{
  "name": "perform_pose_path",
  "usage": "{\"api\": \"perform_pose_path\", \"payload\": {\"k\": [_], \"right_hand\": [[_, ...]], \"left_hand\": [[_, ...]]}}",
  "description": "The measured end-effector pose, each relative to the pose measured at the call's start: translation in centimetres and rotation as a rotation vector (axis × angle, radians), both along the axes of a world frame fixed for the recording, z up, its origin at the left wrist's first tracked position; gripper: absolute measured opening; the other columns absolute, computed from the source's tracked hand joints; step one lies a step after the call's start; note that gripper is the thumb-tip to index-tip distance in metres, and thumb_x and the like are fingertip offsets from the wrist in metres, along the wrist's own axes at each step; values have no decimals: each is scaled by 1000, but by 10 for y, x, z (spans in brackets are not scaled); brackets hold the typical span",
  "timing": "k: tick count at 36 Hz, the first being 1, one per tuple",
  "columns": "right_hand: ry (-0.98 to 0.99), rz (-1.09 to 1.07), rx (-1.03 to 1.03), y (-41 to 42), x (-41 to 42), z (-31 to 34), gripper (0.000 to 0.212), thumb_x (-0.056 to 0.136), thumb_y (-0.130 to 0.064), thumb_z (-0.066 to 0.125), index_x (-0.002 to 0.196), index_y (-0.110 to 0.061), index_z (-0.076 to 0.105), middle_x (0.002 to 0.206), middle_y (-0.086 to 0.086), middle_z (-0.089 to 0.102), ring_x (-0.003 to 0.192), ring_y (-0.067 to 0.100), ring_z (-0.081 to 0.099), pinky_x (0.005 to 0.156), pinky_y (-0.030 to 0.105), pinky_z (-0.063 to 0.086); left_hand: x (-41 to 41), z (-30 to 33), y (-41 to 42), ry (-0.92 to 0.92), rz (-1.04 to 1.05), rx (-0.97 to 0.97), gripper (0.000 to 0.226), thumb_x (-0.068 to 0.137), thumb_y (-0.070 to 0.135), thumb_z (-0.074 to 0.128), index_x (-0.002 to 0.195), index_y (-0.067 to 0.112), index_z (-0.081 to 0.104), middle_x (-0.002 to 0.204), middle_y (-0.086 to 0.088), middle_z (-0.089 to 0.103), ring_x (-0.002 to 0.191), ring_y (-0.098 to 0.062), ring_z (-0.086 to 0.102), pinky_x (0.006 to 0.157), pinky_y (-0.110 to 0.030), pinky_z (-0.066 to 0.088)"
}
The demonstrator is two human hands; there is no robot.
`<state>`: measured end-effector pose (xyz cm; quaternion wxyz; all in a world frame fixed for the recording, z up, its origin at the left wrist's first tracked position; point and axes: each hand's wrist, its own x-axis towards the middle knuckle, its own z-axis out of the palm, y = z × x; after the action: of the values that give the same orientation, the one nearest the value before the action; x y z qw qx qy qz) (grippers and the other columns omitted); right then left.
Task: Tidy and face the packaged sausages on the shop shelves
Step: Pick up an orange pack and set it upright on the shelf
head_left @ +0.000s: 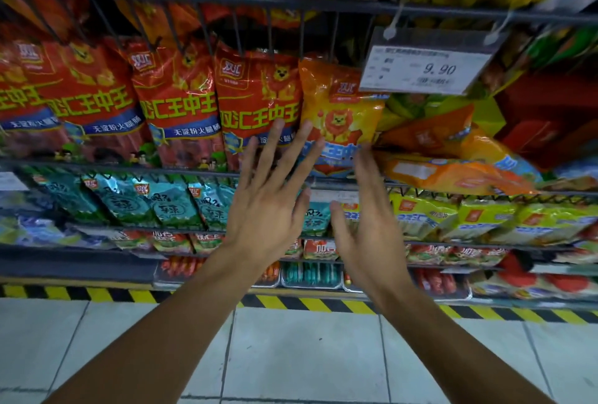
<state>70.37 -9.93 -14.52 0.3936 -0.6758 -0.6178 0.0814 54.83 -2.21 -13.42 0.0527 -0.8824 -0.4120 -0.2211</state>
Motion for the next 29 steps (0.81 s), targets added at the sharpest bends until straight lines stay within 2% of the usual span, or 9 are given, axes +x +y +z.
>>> {"api": "perform_pose_path", "payload": {"k": [2,4,6,8,10,14,18,23,29], "right_hand": [[-66,32,-17,3,3,-2,64,105,-25,54,162,-19,24,172,-8,3,157,11,17,105,40,53],[-78,80,-41,1,7,-2,68,104,-24,54,163,-22,21,172,-10,-3,153,19,31,94,44,59],[-31,132,-70,-4,13,0,71,104,-22,55,164,-28,16,171,-17,-3,148,18,40,97,32,57],[31,162,-97,-13,19,1,70,106,-19,54,163,-31,16,170,-19,8,153,4,25,110,14,39],[79,167,-121,-26,29,0,66,106,-18,55,162,-30,22,167,-18,21,153,-2,19,119,14,26],[168,100,-98,-53,58,-6,54,103,-13,60,153,-28,44,152,-20,46,144,-2,39,112,20,40],[303,-75,-62,-70,92,0,41,100,-15,64,137,-33,58,134,-20,60,126,1,55,90,12,49],[396,-211,-15,-79,139,11,36,99,-14,66,133,-25,62,131,-18,65,124,6,60,103,34,52],[407,-86,-59,-77,169,36,49,97,-11,69,138,-32,56,128,-36,61,123,-7,57,98,14,48]], "left_hand": [[2,0,-2,6,10,-16,69,108,33,45,165,23,8,173,-3,-2,159,-33,-7,126,-60,10],[5,1,-4,9,8,-42,76,105,33,52,165,22,8,173,-5,-2,159,-34,-7,126,-61,10],[6,2,-7,-3,6,-75,85,99,31,61,165,21,8,173,-5,-3,158,-35,-9,126,-61,7],[7,4,-10,-32,8,-107,90,95,27,67,165,22,11,173,-3,-3,158,-34,-10,127,-58,2],[9,6,-15,-87,18,-139,85,94,24,68,164,21,21,173,-1,0,159,-32,-8,128,-54,-2],[21,5,-29,-224,-5,-205,70,93,21,68,157,18,39,170,-1,16,157,-32,12,127,-51,16],[41,2,-40,-272,-173,-339,70,95,17,68,157,20,36,168,5,20,156,-20,16,128,-31,13],[73,12,-42,-366,-213,-463,69,97,23,66,158,30,33,157,24,28,147,12,16,117,-5,11],[110,22,-42,-536,-50,-515,68,92,25,75,151,35,44,146,23,39,136,15,28,110,-1,19]]}}
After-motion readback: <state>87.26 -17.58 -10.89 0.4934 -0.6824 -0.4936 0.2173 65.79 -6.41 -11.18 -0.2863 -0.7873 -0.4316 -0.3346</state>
